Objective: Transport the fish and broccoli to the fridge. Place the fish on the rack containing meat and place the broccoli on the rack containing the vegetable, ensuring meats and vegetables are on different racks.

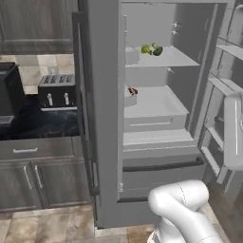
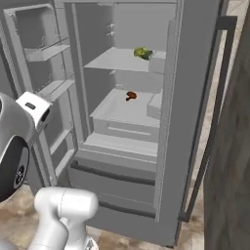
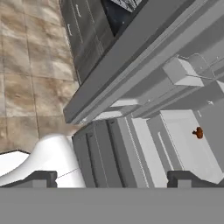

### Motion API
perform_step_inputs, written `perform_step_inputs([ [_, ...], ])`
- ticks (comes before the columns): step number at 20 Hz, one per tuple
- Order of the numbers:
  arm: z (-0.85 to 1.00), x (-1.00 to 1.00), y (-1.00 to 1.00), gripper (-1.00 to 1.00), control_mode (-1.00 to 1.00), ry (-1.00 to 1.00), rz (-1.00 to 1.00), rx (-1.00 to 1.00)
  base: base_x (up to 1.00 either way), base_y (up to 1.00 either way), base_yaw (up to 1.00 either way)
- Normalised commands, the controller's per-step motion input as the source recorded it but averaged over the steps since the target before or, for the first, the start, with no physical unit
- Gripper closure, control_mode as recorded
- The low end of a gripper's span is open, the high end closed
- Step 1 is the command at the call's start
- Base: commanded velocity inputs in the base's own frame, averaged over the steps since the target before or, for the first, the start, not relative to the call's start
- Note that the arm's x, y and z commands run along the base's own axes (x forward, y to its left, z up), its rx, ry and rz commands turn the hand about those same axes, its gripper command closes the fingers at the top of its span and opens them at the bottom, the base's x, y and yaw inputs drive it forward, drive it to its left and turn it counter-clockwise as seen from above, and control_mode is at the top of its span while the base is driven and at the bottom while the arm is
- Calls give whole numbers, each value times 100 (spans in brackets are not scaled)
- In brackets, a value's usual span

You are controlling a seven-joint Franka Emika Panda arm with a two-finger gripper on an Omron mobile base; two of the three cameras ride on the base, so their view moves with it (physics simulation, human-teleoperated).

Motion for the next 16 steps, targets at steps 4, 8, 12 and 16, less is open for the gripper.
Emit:
perform_step_inputs([
  [4,0,0,0,-100,100,0,0,0,-100,22,0],
  [8,0,0,0,-100,100,0,0,0,-100,21,0],
  [12,0,0,0,-100,100,0,0,0,-100,24,0],
  [16,0,0,0,-100,100,0,0,0,-100,27,0],
])
